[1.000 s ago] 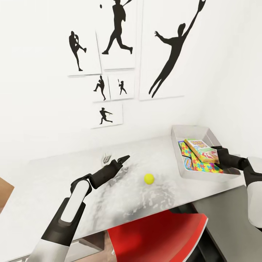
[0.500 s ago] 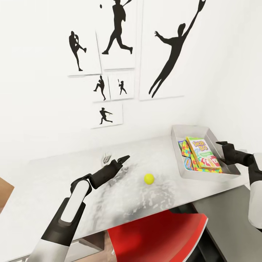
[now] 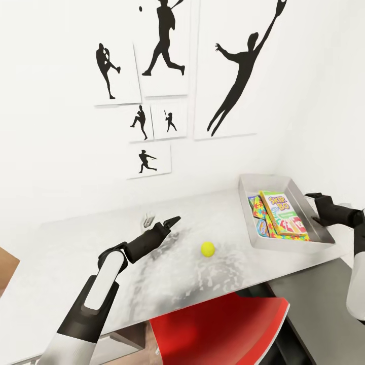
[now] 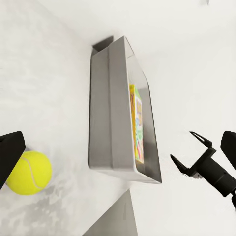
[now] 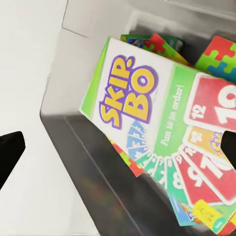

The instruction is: Put all the toys in the child's room - the three board games (two on the bed and one on the table), the two jigsaw puzzles on the table, and the tennis ball on the table - inside the toy box on the table in the child's room.

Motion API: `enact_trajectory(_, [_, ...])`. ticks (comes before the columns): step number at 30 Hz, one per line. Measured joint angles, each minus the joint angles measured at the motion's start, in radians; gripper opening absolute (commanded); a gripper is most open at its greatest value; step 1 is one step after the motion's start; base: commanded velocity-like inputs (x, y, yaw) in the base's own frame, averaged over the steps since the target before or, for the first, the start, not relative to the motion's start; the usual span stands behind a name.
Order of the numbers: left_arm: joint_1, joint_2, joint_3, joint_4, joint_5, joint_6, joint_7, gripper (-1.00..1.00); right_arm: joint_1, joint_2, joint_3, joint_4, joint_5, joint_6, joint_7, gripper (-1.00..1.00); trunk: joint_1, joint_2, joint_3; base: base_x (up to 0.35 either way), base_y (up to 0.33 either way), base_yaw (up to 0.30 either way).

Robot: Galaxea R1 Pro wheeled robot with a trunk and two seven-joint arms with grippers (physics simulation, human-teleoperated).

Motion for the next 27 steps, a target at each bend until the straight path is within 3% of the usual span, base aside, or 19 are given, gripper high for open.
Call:
enact_trajectory(3, [0.0,0.0,0.001,0.0,0.0,0.0,0.0,1.0,0.002,0.001,0.002,-0.055,0.0,0.057,0.001,1.0,0.0,0.0,0.0,0.0,0.0,0.0])
enact_trajectory(7, [0.0,0.001,0.001,-0.001,0.002,0.001,-0.002,1.0,0.031,0.008,0.006,-0.215,-0.001,0.204,0.004,1.0,0.0,0.0,0.0,0.0,0.0,0.0])
enact_trajectory(8, [0.0,0.001,0.001,-0.001,0.002,0.001,-0.002,1.0,0.031,0.008,0.006,-0.217,0.0,0.206,0.004,1.0,0.0,0.0,0.0,0.0,0.0,0.0])
enact_trajectory(11, [0.003,0.003,0.001,-0.011,0.003,0.003,-0.003,1.0,0.092,0.013,0.012,-0.379,-0.001,0.257,0.006,1.0,0.0,0.0,0.0,0.0,0.0,0.0])
enact_trajectory(12, [0.004,0.006,0.0,-0.024,0.003,0.004,-0.004,1.0,0.15,0.014,0.031,-0.495,-0.003,0.265,0.006,1.0,0.0,0.0,0.0,0.0,0.0,0.0])
enact_trajectory(13, [0.005,0.006,0.0,-0.024,0.003,0.004,-0.004,1.0,0.152,0.014,0.032,-0.5,-0.001,0.265,0.006,1.0,0.0,0.0,0.0,0.0,0.0,0.0])
enact_trajectory(16, [0.009,0.013,0.002,-0.053,0.004,0.01,-0.007,1.0,0.238,0.01,0.111,-0.655,-0.003,0.265,0.007,1.0,0.0,0.0,0.0,0.0,0.0,0.0])
enact_trajectory(20, [0.034,0.042,0.027,-0.12,0.025,0.045,-0.061,1.0,0.315,0.006,0.25,-0.773,-0.005,0.265,0.008,1.0,0.0,0.0,0.0,0.0,0.0,0.0])
enact_trajectory(27, [0.064,0.078,0.117,-0.163,0.09,0.104,-0.13,1.0,0.339,0.006,0.39,-0.819,-0.002,0.265,0.009,1.0,0.0,0.0,0.0,0.0,0.0,0.0])
